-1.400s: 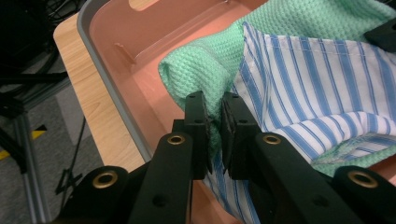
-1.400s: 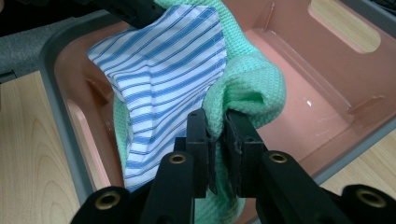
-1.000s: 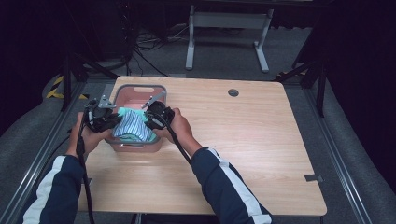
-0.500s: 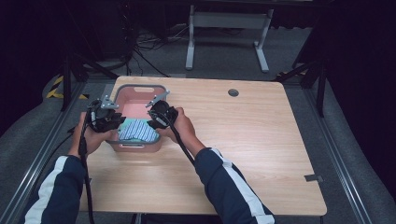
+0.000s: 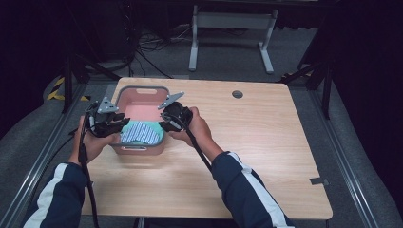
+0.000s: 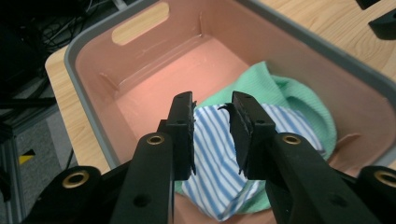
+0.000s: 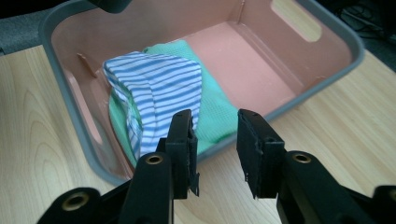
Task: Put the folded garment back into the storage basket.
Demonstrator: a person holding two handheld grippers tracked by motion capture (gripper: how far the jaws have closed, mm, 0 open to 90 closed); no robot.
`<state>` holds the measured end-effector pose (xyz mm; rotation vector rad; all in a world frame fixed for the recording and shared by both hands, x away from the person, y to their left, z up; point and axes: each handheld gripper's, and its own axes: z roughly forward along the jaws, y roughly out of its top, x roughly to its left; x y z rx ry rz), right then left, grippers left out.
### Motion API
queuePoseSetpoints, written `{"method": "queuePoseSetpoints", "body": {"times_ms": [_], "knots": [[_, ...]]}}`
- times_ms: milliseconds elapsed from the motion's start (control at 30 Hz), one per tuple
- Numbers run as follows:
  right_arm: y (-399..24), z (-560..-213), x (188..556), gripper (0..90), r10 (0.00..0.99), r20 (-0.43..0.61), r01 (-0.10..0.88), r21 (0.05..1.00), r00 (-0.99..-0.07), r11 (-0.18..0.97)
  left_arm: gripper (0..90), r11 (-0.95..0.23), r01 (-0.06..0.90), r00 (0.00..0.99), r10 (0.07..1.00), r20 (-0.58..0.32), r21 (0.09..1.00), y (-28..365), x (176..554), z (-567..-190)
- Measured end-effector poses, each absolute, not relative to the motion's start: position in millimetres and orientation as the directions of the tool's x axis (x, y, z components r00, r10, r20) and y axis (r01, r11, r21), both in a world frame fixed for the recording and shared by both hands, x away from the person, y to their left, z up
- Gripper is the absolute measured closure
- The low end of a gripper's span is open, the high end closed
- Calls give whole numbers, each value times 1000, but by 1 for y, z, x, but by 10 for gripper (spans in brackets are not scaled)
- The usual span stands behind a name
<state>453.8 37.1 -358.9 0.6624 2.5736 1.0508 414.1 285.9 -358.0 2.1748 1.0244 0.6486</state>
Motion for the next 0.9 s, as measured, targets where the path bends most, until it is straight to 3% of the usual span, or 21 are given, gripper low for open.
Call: {"method": "queuePoseSetpoints", "body": {"times_ms": [900], "knots": [[-47, -355, 429, 626, 561, -142, 304, 720, -816, 623, 538, -549, 350, 685, 703, 192, 759, 225, 370, -347]]}}
